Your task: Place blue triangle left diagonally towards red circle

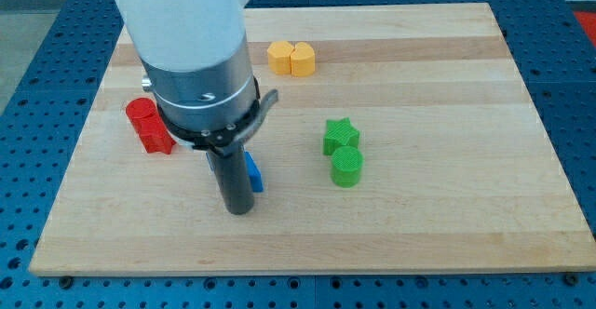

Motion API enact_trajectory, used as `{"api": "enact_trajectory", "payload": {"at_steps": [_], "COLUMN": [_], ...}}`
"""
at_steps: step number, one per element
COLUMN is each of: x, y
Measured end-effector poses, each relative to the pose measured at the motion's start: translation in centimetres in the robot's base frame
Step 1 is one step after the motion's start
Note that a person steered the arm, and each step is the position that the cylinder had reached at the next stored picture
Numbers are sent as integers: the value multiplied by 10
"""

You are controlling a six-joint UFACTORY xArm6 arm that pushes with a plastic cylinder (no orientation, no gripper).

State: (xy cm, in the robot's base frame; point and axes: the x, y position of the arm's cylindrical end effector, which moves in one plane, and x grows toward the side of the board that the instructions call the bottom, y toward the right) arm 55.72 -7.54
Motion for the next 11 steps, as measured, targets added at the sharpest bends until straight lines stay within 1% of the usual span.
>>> {"api": "enact_trajectory", "payload": {"at_steps": [1, 2, 3, 4, 7, 8, 9, 11], "x": [4, 1, -19, -53, -132, -140, -137, -112], "y": [20, 19, 12, 6, 3, 14, 37, 35]}}
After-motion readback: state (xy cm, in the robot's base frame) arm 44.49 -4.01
